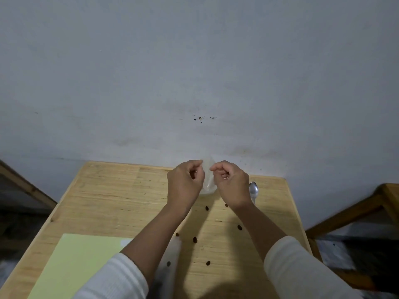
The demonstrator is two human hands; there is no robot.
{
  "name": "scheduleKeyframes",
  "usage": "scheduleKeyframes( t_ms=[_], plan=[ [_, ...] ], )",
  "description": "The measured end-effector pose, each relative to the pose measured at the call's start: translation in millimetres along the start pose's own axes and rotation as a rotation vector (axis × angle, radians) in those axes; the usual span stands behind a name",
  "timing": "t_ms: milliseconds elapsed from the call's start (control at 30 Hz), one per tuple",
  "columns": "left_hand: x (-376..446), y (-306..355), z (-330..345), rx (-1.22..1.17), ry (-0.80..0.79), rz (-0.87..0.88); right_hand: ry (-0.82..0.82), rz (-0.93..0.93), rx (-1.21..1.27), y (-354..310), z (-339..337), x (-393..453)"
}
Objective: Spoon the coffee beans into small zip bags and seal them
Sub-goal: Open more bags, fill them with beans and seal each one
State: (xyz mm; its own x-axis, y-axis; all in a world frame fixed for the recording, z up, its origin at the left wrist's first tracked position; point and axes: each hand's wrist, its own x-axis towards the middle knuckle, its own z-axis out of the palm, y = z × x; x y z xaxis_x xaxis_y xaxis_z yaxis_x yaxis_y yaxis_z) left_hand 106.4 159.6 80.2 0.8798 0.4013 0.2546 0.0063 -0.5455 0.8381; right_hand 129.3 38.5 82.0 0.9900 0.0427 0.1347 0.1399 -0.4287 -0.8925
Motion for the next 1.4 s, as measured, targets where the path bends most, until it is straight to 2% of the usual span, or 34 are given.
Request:
scheduleKeyframes(
  t_ms=[100, 200, 300, 400, 500, 667, 733, 800, 867, 967, 1067, 1133, 1300, 1400],
  plan=[
    [-8, -4, 3, -0.078, -0.074, 0.058, -0.068, -0.006, 0.047, 0, 1, 2],
    [-15, -19, -2, -0.148, -0.234, 0.155, -0.104, 0.017, 0.077, 4, -4, 0],
    [-16, -28, -7, -0.064, -0.461, 0.198, -0.161, 0.043, 0.127, 7, -8, -2],
    [-11, -32, -5, 0.049, -0.531, 0.275, -0.307, 0.067, 0.195, 8, -8, -5],
    [-9, -34, -3, 0.086, -0.500, 0.323, -0.391, 0.061, 0.200, 9, -7, -6],
    [-17, -42, 0, 0.038, -0.301, 0.266, -0.170, -0.033, -0.059, 13, 2, -6],
    [-20, -46, 1, 0.019, -0.286, 0.226, -0.183, -0.032, -0.037, 16, 6, -9],
    [-23, -53, -1, 0.011, -0.249, 0.179, -0.214, 0.044, 0.124, 22, 6, -11],
    [-25, -61, -6, 0.024, -0.208, 0.124, -0.117, 0.134, 0.163, 41, 2, -10],
    [-29, -69, -12, 0.033, -0.158, 0.050, 0.098, 0.261, -0.150, 88, -11, -11],
    [-33, -71, -12, 0.017, -0.124, -0.002, 0.128, 0.451, -0.366, 131, -27, -19],
    [-37, -71, -10, -0.011, -0.112, -0.039, 0.107, 0.502, -0.456, 148, -32, -25],
    [-41, -71, -3, -0.013, -0.108, -0.096, 0.089, 0.472, -0.522, 161, -26, -26],
    [-40, -71, 0, -0.009, -0.110, -0.132, 0.111, 0.580, -0.460, 159, -24, -20]
  ],
)
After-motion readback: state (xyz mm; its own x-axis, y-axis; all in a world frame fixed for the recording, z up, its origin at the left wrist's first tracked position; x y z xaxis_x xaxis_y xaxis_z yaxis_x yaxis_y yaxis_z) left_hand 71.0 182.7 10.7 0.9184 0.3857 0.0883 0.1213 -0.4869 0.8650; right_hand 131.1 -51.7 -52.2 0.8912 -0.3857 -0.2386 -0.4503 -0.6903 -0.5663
